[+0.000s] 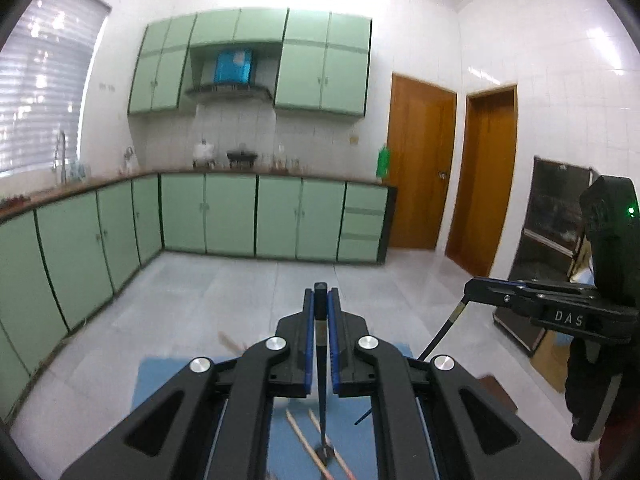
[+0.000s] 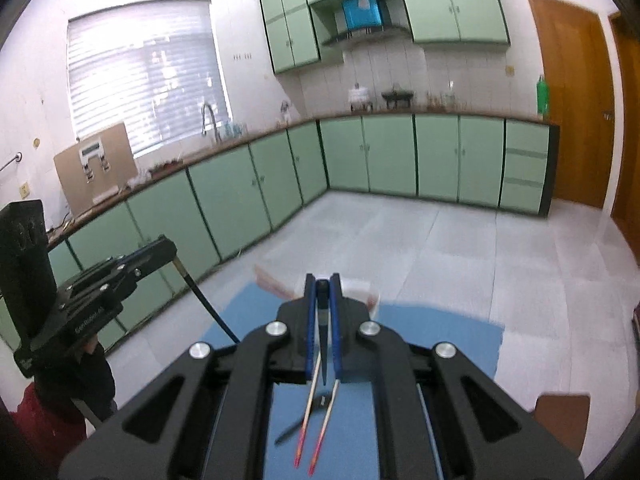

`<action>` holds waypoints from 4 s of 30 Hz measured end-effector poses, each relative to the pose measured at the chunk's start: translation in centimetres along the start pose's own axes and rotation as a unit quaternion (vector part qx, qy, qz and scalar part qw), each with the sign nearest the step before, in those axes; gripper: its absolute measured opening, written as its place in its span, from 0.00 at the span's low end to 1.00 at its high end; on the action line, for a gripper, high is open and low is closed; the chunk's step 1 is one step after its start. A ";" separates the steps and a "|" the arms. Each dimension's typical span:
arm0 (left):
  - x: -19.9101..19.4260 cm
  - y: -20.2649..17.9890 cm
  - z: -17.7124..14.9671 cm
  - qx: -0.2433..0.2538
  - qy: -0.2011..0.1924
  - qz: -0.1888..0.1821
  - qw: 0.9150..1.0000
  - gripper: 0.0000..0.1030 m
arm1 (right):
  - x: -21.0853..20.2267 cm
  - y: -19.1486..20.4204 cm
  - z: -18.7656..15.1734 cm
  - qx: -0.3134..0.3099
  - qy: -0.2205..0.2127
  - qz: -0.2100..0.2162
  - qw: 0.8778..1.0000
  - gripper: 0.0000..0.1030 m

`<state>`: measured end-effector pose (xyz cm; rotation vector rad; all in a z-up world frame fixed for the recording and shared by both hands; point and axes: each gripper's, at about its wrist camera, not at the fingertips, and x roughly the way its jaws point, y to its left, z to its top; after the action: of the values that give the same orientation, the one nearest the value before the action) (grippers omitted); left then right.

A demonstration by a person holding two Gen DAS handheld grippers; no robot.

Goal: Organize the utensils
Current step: 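Lift both black chopsticks and lower them into the white holder, then open both grippers and withdraw them from the holder toward the mat, then grasp a red-patterned chopstick with the right gripper while the left grasps another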

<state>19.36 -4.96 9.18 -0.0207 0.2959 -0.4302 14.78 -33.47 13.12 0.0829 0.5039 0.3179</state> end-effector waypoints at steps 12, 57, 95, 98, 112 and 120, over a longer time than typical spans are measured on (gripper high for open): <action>9.4 -0.1 5.4 0.026 -0.078 0.064 0.995 0.06 | 8.3 -3.7 5.0 0.016 -0.054 -0.040 0.998 0.06; 1.1 0.2 -24.9 0.007 0.178 0.104 0.979 0.62 | 5.4 -0.3 -27.7 0.065 0.118 -0.116 0.984 0.80; 0.9 -0.9 -29.4 -0.040 0.234 0.113 0.965 0.62 | 7.6 0.8 -32.2 0.073 0.180 -0.106 0.975 0.05; 1.9 -2.4 -29.6 -0.042 0.240 0.096 0.965 0.61 | 6.5 -0.6 -32.4 0.078 0.177 -0.112 0.975 0.05; 6.3 -6.4 -30.8 -0.073 0.279 0.070 0.955 0.38 | 4.5 -3.8 -33.0 0.107 0.167 -0.110 0.974 0.05; 6.9 -7.2 -31.2 -0.073 0.284 0.088 0.952 0.08 | 4.6 -3.9 -33.1 0.110 0.168 -0.102 0.974 0.05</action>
<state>13.45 -13.09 -22.03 -0.0144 0.8916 -0.2263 3.60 -35.68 -18.55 0.1926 0.8762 0.0720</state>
